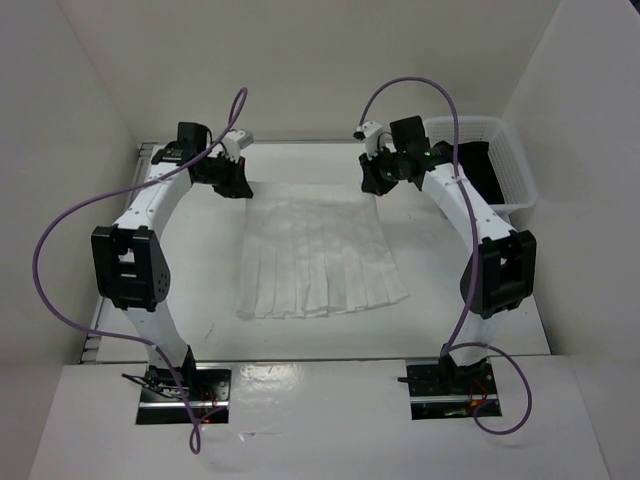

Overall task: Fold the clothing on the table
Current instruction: Fold the skirt

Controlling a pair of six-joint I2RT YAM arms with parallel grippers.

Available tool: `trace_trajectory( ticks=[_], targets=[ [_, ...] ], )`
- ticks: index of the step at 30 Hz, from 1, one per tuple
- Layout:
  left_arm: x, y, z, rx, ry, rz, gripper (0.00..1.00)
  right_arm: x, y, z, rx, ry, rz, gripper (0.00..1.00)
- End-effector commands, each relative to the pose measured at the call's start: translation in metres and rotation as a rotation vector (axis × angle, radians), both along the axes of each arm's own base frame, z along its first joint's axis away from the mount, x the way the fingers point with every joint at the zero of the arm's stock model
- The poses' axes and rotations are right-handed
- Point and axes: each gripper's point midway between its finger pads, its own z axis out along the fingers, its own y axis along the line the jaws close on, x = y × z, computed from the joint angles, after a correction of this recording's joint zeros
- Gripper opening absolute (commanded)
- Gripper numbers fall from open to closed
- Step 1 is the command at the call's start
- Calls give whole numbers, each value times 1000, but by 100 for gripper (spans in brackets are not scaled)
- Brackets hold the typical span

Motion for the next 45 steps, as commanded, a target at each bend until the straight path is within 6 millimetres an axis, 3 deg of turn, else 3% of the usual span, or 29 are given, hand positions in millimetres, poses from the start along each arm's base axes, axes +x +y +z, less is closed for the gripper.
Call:
trace_trajectory(
  ticks=[1,3,5,7,9,11,15,24,30,33,36,41,45],
  targets=[
    [53,123,-1,209,-79,402,0,36,-81,13,-208,-97,-322,0],
    [66,140,8,195,-117,471,0,39,-83,11,-217,-101,-332,0],
    [67,151,-1,132,-66,503,0,36,-83,3,-224,-84,-329,0],
    [68,139,10,75,-64,454,0,36,-83,3,-218,-81,-336,0],
    [64,127,7,86,-57,401,0,34,-85,2,-225,-80,-342,0],
    [56,112,23,89,-94,337,0,33,-85,8,-228,-97,-322,0],
    [29,96,27,95,-85,212,0,19,-81,9,-233,-74,-251,0],
    [-48,84,8,142,66,-16,0,-18,-73,-3,-263,27,-63,0],
    [-115,69,-28,137,307,-229,0,-38,-67,-22,-278,144,76,0],
    [-139,61,-44,148,355,-272,0,-50,-65,-30,-292,190,123,0],
    [-150,47,-37,196,307,-301,0,-60,-57,-34,-297,225,163,0],
    [-184,14,-48,229,347,-409,0,-79,-53,-47,-327,311,220,0],
    [-186,6,-51,266,321,-413,0,-77,-51,-50,-336,303,224,0]
  ],
)
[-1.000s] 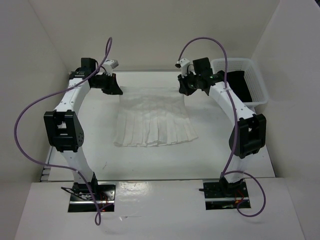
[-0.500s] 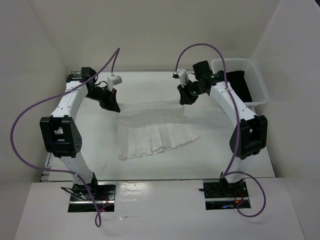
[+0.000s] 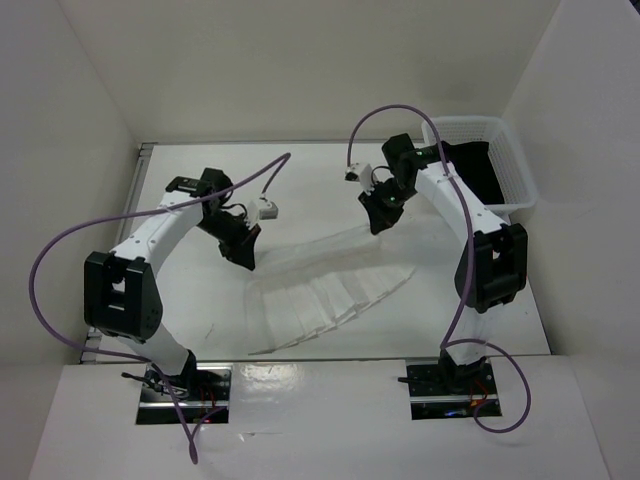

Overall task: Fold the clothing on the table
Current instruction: Fold the skirt

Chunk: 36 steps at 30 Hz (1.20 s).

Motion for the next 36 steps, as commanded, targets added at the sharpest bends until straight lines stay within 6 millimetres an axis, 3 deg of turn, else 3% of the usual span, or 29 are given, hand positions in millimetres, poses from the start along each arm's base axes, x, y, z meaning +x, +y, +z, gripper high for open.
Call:
trace_trajectory(
  ticks=[1,7,15,19,28,36],
  targets=[
    [-8,28,-11,163,1,15,0,16,-34,8,-147,-89,-34,0],
    [43,20,15,118,-164,116,0,40,-27,21,-105,-169,-143,0],
    [113,11,48,18,-284,315,0,89,-28,66,-34,-382,-407,0],
    [149,14,47,12,-313,401,0,105,-33,78,-25,-441,-515,0],
    [198,22,64,19,-425,562,0,137,-50,91,-47,-528,-722,0],
    [226,32,74,47,-484,661,0,163,-60,123,-34,-624,-853,0]
  ],
)
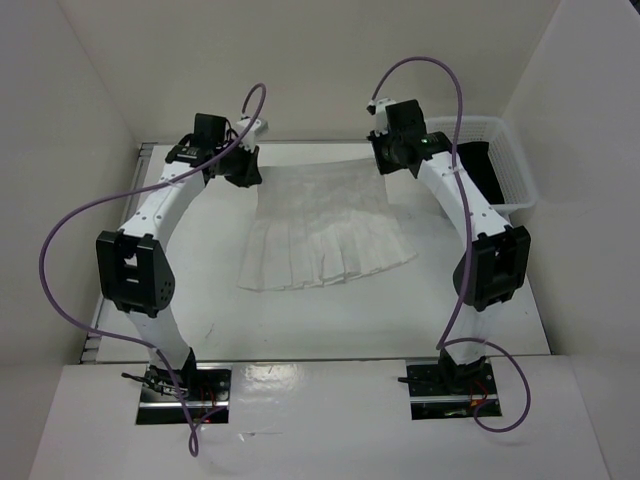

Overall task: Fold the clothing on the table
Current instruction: Fold the skirt

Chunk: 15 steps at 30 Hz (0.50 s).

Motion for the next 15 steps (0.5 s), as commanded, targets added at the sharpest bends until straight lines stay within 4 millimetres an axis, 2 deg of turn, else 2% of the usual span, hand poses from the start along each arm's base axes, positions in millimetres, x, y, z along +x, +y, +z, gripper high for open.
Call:
trace_trajectory(
  ticks=[1,4,6,9,10,12,13,15],
  targets=[
    [19,32,5,69,-24,131,0,28,-38,41,-68,-138,-180,0],
    [12,29,10,87,-33,71,0,25,-33,46,-73,-131,-132,0],
    [-4,25,14,93,-33,-16,0,18,-36,50,-113,-134,-88,0],
    [-29,20,13,97,-14,-106,0,6,-43,37,-167,-98,-63,0],
    [-42,19,8,93,28,-134,0,-1,-49,30,-198,-76,-61,0],
    [-59,12,14,69,32,-215,0,-9,-57,20,-249,-44,-57,0],
    [-74,11,11,62,71,-241,0,-12,-58,12,-264,-25,-46,0],
    [-101,-5,2,56,127,-345,0,-22,-64,-1,-307,30,-28,0]
  ],
)
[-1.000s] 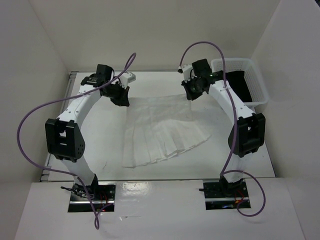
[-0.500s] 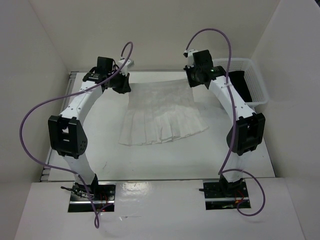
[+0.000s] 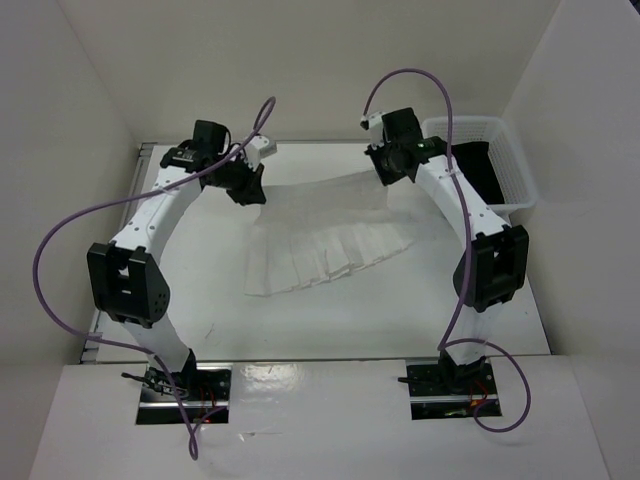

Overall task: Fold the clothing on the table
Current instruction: Fold the skirt

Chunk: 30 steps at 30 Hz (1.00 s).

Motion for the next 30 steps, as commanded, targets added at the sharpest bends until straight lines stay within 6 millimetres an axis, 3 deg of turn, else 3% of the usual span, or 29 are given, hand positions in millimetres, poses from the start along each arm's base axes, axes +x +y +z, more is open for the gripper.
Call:
trace_trajectory(
  ticks=[1,7,10,12,17,21,25,27,28,30],
  targets=[
    [-63,6,-10,70,115,-137,0,-17,-56,10,-211,4,-67,0],
    [-135,-15,-59,127,328,-327,4,-43,-52,-7,-243,129,70,0],
    [-170,-19,-84,151,438,-409,4,-54,-56,-26,-281,211,101,0],
    [-194,-21,-100,170,508,-447,6,-73,-55,-39,-307,301,158,0],
    [-214,-24,-110,195,552,-490,8,-109,-60,-52,-358,442,272,0],
    [-214,-34,-106,182,543,-500,9,-119,-66,-59,-377,474,268,0],
    [-197,-38,-110,188,499,-454,9,-107,-55,-65,-322,437,248,0],
    [-174,-38,-110,172,465,-377,9,-98,-43,-64,-254,407,222,0],
    [-164,-36,-110,161,461,-345,9,-84,-35,-64,-223,375,205,0],
    [-120,-24,-104,161,403,-203,9,-76,-21,-60,-153,351,207,0]
  ],
)
